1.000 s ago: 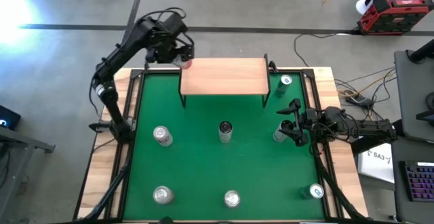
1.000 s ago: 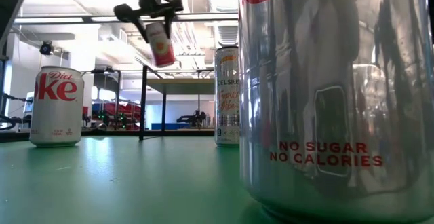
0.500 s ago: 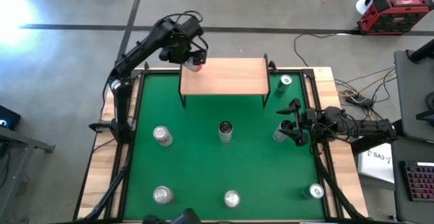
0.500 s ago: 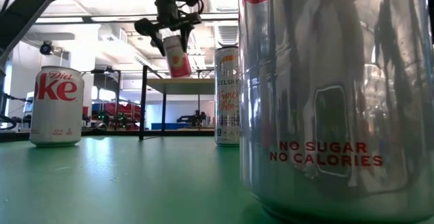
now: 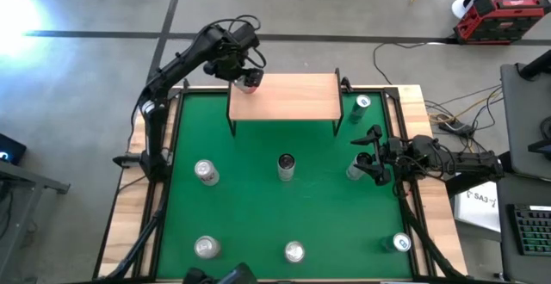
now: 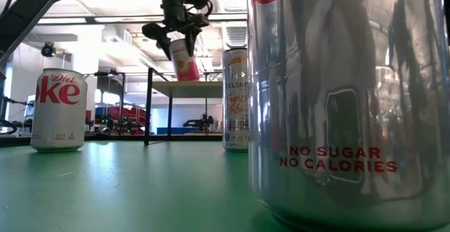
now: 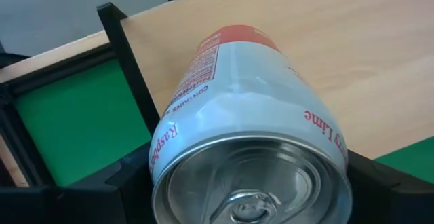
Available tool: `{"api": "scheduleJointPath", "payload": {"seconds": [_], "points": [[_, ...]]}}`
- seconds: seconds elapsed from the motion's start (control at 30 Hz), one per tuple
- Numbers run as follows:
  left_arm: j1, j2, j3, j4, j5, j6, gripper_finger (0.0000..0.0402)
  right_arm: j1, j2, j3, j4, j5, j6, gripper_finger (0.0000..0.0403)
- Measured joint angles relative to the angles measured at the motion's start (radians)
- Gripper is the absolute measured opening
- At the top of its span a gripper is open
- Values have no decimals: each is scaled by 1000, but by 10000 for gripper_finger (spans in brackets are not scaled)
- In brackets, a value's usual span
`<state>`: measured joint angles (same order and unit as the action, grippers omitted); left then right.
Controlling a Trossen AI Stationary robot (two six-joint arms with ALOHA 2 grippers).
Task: Place canned beverage on shelf
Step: Put the top pink-white soda can on the shelf
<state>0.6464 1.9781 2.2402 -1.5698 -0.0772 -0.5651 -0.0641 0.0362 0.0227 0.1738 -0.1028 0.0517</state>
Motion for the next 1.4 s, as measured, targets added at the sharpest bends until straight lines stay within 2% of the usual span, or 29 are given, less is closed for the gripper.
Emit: {"api": "scheduleJointPath", "payload": {"seconds": [0.23,0.5,0.87,1.4], "points": [[0,-4,-47,3,11,7,294,0,0,0,0,0,0,357],[0,-8,-45,-2,12,-15,296,0,0,0,-1,0,0,357],[0,-11,-41,-2,11,-25,325,0,0,0,-2,0,0,357],[-23,-11,-14,-1,8,-98,331,0,0,0,-2,0,0,357]]}}
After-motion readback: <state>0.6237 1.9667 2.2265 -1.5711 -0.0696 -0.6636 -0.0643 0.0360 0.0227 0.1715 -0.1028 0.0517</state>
